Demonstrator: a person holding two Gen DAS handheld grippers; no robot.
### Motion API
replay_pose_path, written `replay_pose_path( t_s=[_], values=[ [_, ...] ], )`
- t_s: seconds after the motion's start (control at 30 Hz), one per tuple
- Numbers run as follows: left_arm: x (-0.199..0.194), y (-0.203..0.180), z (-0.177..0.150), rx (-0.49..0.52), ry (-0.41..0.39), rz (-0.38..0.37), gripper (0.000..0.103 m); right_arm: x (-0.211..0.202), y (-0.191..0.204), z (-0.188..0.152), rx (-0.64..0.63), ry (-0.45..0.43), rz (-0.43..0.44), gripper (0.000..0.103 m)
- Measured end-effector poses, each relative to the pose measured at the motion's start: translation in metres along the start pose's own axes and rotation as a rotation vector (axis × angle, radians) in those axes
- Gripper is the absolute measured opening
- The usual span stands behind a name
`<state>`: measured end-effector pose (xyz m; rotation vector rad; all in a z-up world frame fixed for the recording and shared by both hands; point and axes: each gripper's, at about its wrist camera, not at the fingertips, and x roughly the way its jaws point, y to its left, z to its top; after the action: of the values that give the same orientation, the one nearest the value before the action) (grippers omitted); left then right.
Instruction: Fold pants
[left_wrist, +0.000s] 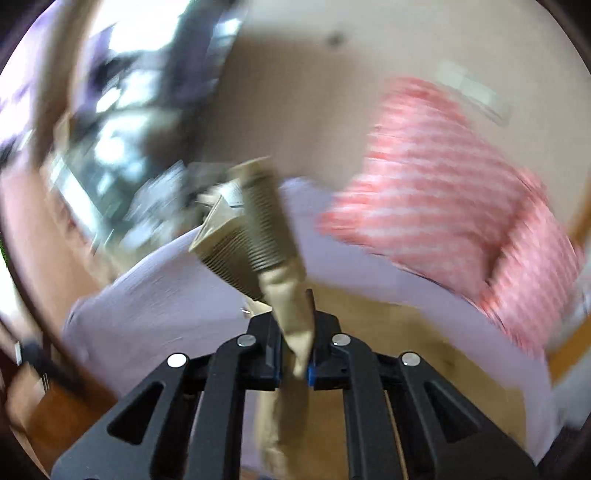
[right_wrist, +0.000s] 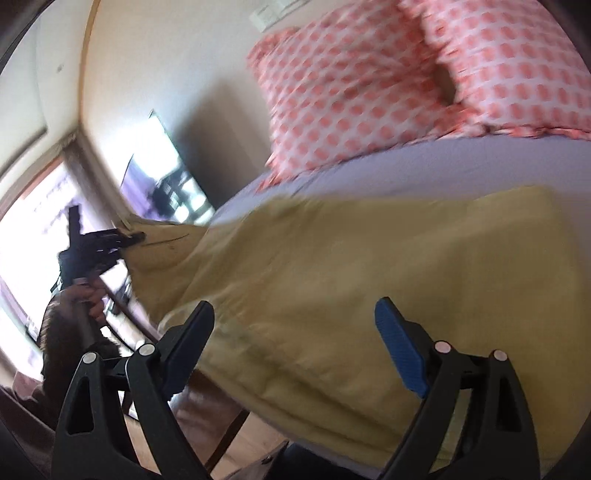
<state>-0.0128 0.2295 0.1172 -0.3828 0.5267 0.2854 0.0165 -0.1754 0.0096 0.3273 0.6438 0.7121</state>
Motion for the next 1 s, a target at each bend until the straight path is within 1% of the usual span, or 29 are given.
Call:
replay_pose_path(
  t_s=[0.03,0.07,0.1,0.13,0.17,0.2,0.23,0.27,0.3,0.33,0.37,0.43,0.47,0.53,0.57,0.6,0.63,0.67,0.7,0.73,0.77,0.8,0.83,0.87,0.9,0.93,0.97,1.0],
  values=[
    [-0.007,-0.043,0.0,0.114,-0.01,-0.06,0.011,-0.01,-0.009,0.003,0.026,-0.034,-0.015,0.091],
    [-0.012,-0.079,-0.005,0.204,-0.013,-0.113,0.012,-0.02,-0.018,0.005,0.052,-0.066,-0.028,0.091],
    [-0.015,-0.105,-0.011,0.27,-0.013,-0.156,0.012,-0.032,-0.029,0.008,0.088,-0.11,-0.047,0.092],
    [-0.021,-0.148,-0.026,0.377,-0.01,-0.239,0.013,-0.044,-0.04,0.009,0.123,-0.147,-0.07,0.093],
    [-0.024,-0.171,-0.039,0.435,0.0,-0.29,0.013,-0.056,-0.051,0.011,0.16,-0.183,-0.089,0.093],
    [-0.027,-0.199,-0.056,0.503,0.018,-0.362,0.014,-0.068,-0.062,0.011,0.198,-0.215,-0.105,0.093],
    [-0.028,-0.231,-0.082,0.583,0.053,-0.45,0.014,-0.078,-0.073,0.011,0.238,-0.242,-0.119,0.093],
    [-0.027,-0.248,-0.098,0.631,0.078,-0.492,0.014,-0.084,-0.08,0.011,0.263,-0.256,-0.124,0.093],
    [-0.024,-0.271,-0.125,0.699,0.116,-0.54,0.013,-0.095,-0.094,0.01,0.318,-0.28,-0.125,0.093],
    [-0.02,-0.289,-0.151,0.761,0.156,-0.564,0.013,-0.101,-0.102,0.009,0.349,-0.29,-0.122,0.093],
    [-0.017,-0.299,-0.167,0.8,0.182,-0.574,0.013,-0.106,-0.111,0.008,0.385,-0.3,-0.115,0.093],
    [-0.005,-0.315,-0.208,0.879,0.253,-0.579,0.013,-0.11,-0.124,0.007,0.433,-0.295,-0.097,0.093],
    [-0.003,-0.316,-0.218,0.896,0.26,-0.566,0.015,-0.108,-0.129,0.008,0.447,-0.279,-0.085,0.093],
    [-0.006,-0.314,-0.231,0.936,0.259,-0.563,0.022,-0.097,-0.138,0.013,0.466,-0.218,-0.048,0.093],
    [-0.011,-0.312,-0.233,0.948,0.243,-0.577,0.029,-0.089,-0.139,0.016,0.469,-0.184,-0.037,0.093],
    [-0.019,-0.307,-0.232,0.957,0.223,-0.608,0.035,-0.079,-0.142,0.019,0.468,-0.139,-0.032,0.092],
    [-0.033,-0.295,-0.226,0.951,0.198,-0.672,0.037,-0.074,-0.141,0.022,0.46,-0.113,-0.035,0.091],
    [-0.041,-0.289,-0.222,0.939,0.19,-0.708,0.043,-0.066,-0.138,0.024,0.439,-0.078,-0.051,0.088],
    [-0.048,-0.274,-0.212,0.905,0.185,-0.735,0.056,-0.056,-0.137,0.029,0.412,-0.044,-0.075,0.085],
    [-0.049,-0.271,-0.203,0.881,0.181,-0.731,0.063,-0.053,-0.136,0.029,0.399,-0.027,-0.084,0.083],
    [-0.044,-0.251,-0.184,0.815,0.17,-0.691,0.074,-0.047,-0.135,0.032,0.387,-0.006,-0.102,0.082],
    [-0.037,-0.242,-0.17,0.775,0.166,-0.648,0.076,-0.044,-0.134,0.032,0.376,0.002,-0.115,0.082],
    [-0.025,-0.225,-0.154,0.718,0.162,-0.568,0.077,-0.039,-0.133,0.035,0.361,0.015,-0.133,0.082],
    [-0.008,-0.207,-0.137,0.654,0.172,-0.471,0.077,-0.034,-0.132,0.038,0.347,0.025,-0.142,0.082],
    [0.008,-0.191,-0.123,0.594,0.194,-0.398,0.077,-0.031,-0.132,0.039,0.33,0.037,-0.147,0.08],
    [0.025,-0.173,-0.109,0.523,0.23,-0.343,0.077,-0.027,-0.132,0.041,0.32,0.051,-0.152,0.075],
    [0.045,-0.153,-0.095,0.439,0.289,-0.311,0.077,-0.023,-0.132,0.042,0.313,0.069,-0.151,0.075],
    [0.059,-0.14,-0.087,0.383,0.333,-0.316,0.077,-0.022,-0.134,0.044,0.313,0.077,-0.138,0.074]
  ],
)
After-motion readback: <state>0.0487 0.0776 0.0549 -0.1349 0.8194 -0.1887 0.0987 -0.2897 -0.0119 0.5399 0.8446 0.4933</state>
